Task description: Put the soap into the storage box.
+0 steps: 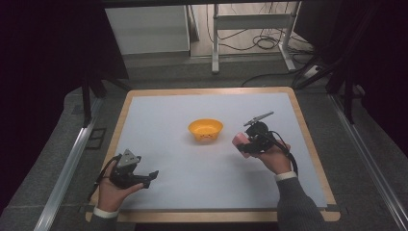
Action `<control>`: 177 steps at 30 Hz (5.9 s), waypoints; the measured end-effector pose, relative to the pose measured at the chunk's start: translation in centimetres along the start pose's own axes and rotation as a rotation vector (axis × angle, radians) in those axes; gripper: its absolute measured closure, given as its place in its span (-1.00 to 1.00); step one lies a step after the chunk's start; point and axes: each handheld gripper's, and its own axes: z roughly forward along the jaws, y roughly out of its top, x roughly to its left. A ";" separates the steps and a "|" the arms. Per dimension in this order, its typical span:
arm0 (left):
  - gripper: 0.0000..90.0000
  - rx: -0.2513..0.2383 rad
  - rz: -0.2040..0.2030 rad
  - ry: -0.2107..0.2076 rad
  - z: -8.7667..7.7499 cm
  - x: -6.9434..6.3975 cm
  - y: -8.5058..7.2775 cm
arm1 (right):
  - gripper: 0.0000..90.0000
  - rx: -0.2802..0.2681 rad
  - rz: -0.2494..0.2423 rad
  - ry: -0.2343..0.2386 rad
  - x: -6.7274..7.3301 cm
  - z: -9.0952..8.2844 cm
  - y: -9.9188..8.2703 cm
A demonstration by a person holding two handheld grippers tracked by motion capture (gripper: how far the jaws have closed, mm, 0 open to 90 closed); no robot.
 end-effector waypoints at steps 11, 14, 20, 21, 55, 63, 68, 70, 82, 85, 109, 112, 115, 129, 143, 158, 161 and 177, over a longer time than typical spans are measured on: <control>-0.70 0.005 0.002 0.000 0.1 0.0 0.0 | 0.32 -0.013 -0.013 -0.006 -0.4 0.0 1.2; -0.70 0.003 0.001 -0.001 0.1 0.0 0.0 | 0.32 -0.013 -0.017 -0.009 -0.5 0.1 1.6; -0.70 0.003 0.001 -0.002 0.1 0.0 0.0 | 0.32 -0.023 -0.054 -0.001 -0.6 0.2 2.8; -0.70 0.003 0.001 -0.002 0.1 0.0 0.0 | 0.32 -0.023 -0.054 -0.001 -0.6 0.2 2.8; -0.70 0.007 0.005 -0.004 0.3 -0.1 -0.1 | 0.32 -0.011 -0.150 0.003 -1.7 2.8 8.0; -0.70 0.013 0.010 -0.003 0.4 -0.1 -0.1 | 0.32 -0.018 -0.177 0.005 -1.8 3.1 8.8; -0.70 0.011 0.008 -0.004 0.4 -0.1 -0.1 | 0.32 -0.017 -0.190 0.009 -1.8 3.5 9.3; -0.70 0.010 0.008 -0.004 0.4 -0.1 -0.1 | 0.32 -0.016 -0.186 0.010 -1.8 3.5 9.5; -0.70 0.011 0.010 -0.005 0.4 -0.1 -0.1 | 0.32 -0.018 -0.199 0.019 -1.7 4.2 10.4; -0.70 0.011 0.011 -0.005 0.4 -0.1 -0.1 | 0.32 -0.020 -0.201 0.019 -1.7 4.3 10.7; -0.70 0.008 0.021 -0.006 0.4 0.0 -0.2 | 0.32 -0.009 -0.290 0.056 -0.4 6.4 12.8; -0.70 0.006 0.019 -0.007 0.4 0.0 -0.2 | 0.32 -0.009 -0.321 0.068 -0.1 6.6 13.0; -0.70 0.007 0.020 -0.006 0.3 0.1 -0.2 | 0.32 -0.007 -0.343 0.073 0.1 6.8 13.1; -0.70 0.010 0.020 -0.007 0.3 0.1 -0.2 | 0.32 0.046 -0.430 0.102 1.0 8.9 13.1; -0.70 0.019 0.021 -0.008 0.5 0.1 -0.2 | 0.27 0.049 -0.450 0.118 1.4 9.8 12.7; -0.70 0.020 0.026 -0.010 0.5 0.0 -0.1 | -0.07 -0.058 -0.305 0.109 0.5 7.1 11.3; -0.70 0.022 0.026 -0.007 0.5 -0.1 -0.1 | -0.13 -0.084 -0.285 0.104 0.2 6.6 10.8; -0.71 0.010 0.009 -0.012 0.6 -0.2 -0.2 | -0.36 -0.209 -0.155 0.065 -1.5 3.2 4.1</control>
